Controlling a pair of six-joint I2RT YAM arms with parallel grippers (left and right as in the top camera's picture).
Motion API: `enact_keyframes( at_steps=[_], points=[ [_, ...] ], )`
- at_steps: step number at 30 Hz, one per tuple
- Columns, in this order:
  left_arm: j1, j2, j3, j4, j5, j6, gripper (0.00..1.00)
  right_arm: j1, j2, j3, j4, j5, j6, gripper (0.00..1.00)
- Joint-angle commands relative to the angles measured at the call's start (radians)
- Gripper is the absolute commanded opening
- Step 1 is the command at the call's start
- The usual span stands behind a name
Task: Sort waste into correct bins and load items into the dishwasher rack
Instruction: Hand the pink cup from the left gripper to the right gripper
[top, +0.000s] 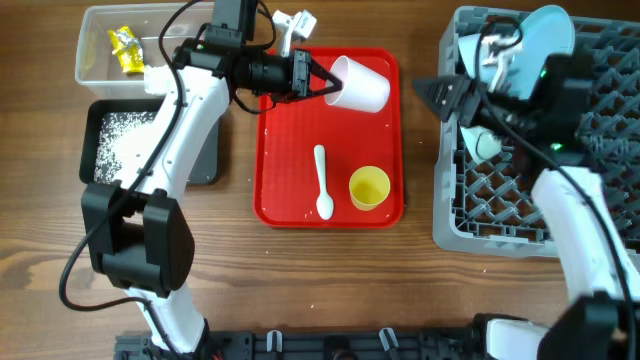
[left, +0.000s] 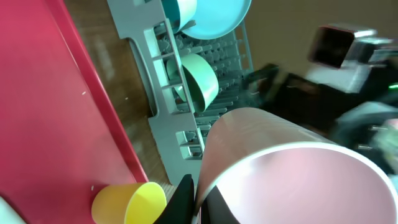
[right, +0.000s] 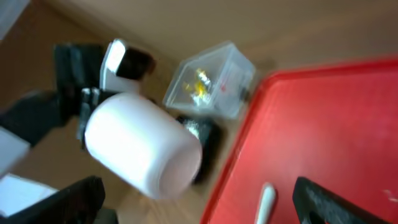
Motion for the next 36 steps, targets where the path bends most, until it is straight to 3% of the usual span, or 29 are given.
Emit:
enact_keyframes(
  at_steps=[1, 5, 10, 21, 28, 36],
  points=[
    [0.009, -0.013, 0.011, 0.003, 0.035, 0.002, 0.04, -0.018, 0.084, -0.079, 0.189, -0.21, 0.182, 1.0],
    [0.009, -0.013, 0.011, 0.005, 0.035, 0.001, 0.04, 0.005, 0.212, -0.079, 0.43, -0.301, 0.304, 1.0],
    [0.008, -0.013, 0.011, 0.032, 0.042, -0.025, 0.04, 0.083, 0.247, -0.079, 0.735, -0.245, 0.44, 0.99],
    [-0.063, -0.013, 0.011, 0.033, 0.042, -0.025, 0.04, 0.178, 0.253, -0.079, 0.862, -0.098, 0.518, 0.94],
    [-0.076, -0.012, 0.011, 0.032, 0.007, -0.025, 0.04, 0.178, 0.253, -0.079, 0.863, -0.098, 0.54, 0.64],
    [-0.101, -0.012, 0.011, 0.032, -0.011, -0.029, 0.04, 0.208, 0.253, -0.079, 0.951, -0.066, 0.578, 0.62]
  ],
)
